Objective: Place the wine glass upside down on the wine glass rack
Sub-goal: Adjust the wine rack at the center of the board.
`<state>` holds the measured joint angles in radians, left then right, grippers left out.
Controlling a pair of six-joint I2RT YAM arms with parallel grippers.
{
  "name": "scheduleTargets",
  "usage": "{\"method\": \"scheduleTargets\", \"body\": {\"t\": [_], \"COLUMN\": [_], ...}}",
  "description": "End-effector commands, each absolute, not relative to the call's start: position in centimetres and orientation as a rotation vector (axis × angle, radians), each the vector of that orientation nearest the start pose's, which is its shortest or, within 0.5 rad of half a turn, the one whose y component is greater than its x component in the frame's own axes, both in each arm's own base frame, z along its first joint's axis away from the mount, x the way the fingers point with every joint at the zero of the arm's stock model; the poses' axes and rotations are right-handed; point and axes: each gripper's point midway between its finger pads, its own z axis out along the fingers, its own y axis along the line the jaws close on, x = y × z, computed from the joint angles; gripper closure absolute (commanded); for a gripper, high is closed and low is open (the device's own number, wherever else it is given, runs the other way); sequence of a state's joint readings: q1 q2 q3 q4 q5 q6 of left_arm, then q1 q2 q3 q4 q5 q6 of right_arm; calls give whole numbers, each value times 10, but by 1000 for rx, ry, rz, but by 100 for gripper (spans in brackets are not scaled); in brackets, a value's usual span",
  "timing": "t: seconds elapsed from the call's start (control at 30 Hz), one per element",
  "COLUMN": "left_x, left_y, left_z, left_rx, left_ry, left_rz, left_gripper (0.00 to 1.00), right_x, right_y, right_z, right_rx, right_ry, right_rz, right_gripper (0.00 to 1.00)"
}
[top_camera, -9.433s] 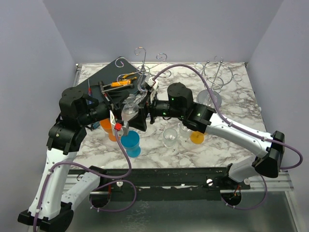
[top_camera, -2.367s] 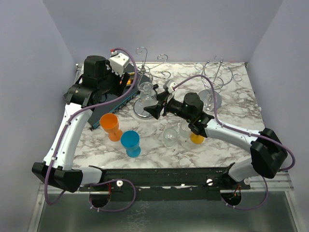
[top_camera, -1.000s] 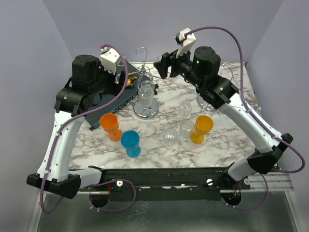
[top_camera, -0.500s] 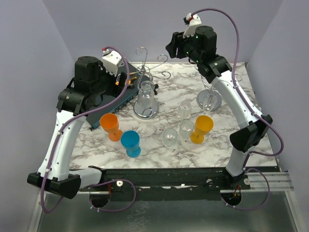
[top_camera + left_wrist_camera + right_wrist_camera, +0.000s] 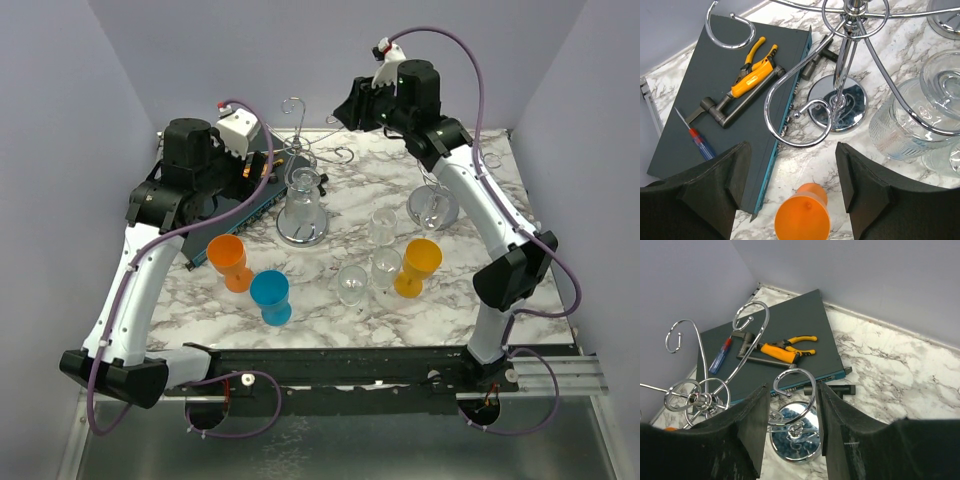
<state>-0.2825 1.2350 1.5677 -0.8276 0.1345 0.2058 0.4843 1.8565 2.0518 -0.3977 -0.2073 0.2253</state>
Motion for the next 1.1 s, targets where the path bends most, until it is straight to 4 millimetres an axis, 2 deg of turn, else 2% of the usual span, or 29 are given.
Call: {"method": "scheduleTargets", "body": {"t": [0.0,0.07,0.13,0.17,0.33,0.5,0.67,0.83,1.07], "left_x": [337,340,343,344,348,350,353,362,376], "left_y": [-113,-113,-114,-114,-115,-116,-116,-116,-115], "left_z": [349,347,345,345,345,346,347,344,346], "left_rx": [580,583,588,591,593,597,597,596,588], "left_ry": [1951,1953,1955,1954,1950,1945,1939,1942,1933], "left_rz": [-184,-182,-179,-180,-177,-175,-166,-150,-126], "left_gripper": [25,26,26,26,27,29,30,31,31], "right_x": [472,474,475,476,478,477,469,460,447], "right_y": [301,299,297,296,296,299,298,295,287], "right_z": [367,365,363,362,357,353,355,351,346], "right_rx": [-394,-394,-403,-406,-404,-396,-382,-349,-285], "right_ry": [1815,1816,1812,1812,1814,1812,1797,1806,1823], "right_rz": [715,699,679,670,665,696,724,749,766], "right_gripper": [53,50,40,38,39,54,77,86,90]}}
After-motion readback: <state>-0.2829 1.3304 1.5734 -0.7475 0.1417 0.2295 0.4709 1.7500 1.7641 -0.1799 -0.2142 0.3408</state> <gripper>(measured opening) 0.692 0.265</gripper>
